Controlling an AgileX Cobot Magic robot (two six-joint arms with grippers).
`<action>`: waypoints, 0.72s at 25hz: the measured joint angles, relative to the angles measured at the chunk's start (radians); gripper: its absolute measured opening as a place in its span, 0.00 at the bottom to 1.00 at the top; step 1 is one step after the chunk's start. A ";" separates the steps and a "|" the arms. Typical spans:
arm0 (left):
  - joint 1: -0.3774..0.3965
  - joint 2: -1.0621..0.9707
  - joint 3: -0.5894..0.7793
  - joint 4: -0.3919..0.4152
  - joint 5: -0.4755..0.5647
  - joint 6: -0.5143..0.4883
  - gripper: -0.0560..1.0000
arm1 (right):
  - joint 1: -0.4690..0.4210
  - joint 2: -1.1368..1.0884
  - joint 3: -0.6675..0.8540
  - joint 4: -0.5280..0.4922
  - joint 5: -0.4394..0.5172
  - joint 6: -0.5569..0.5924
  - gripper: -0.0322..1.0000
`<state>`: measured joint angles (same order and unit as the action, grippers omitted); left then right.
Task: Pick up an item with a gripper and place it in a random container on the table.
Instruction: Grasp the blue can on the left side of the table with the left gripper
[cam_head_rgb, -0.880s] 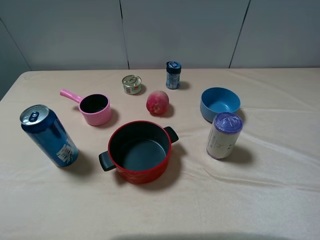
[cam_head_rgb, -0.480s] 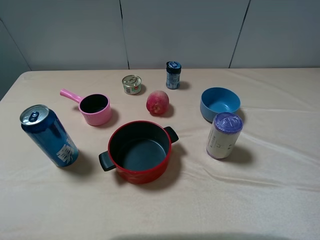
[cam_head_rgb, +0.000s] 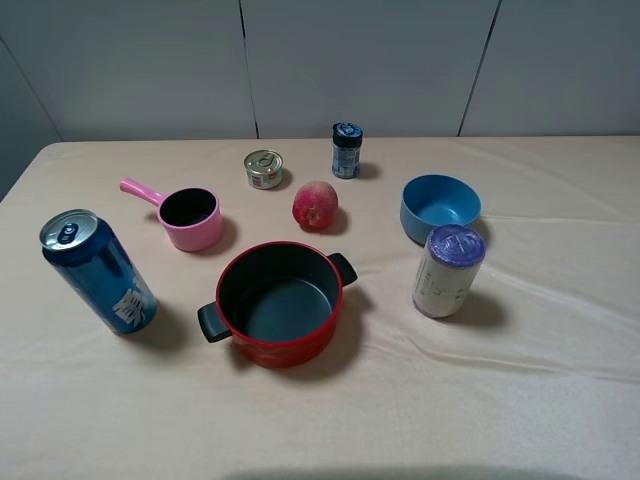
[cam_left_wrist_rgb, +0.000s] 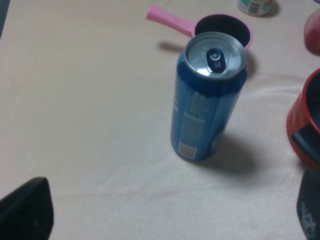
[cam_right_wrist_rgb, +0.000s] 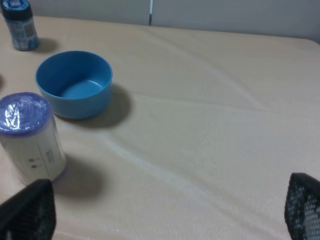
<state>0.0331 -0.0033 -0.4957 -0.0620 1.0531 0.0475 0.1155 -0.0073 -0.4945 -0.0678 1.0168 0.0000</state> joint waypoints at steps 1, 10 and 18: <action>0.000 0.000 0.000 0.000 0.000 0.000 0.99 | 0.000 0.000 0.000 0.000 0.000 0.000 0.70; 0.000 0.000 0.000 0.000 0.000 0.000 0.99 | 0.000 0.000 0.000 0.000 0.000 0.000 0.70; 0.000 0.000 0.000 0.000 0.000 0.000 0.99 | 0.000 0.000 0.000 0.000 0.000 0.000 0.70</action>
<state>0.0331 -0.0033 -0.4957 -0.0620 1.0531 0.0475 0.1155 -0.0073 -0.4945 -0.0678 1.0168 0.0000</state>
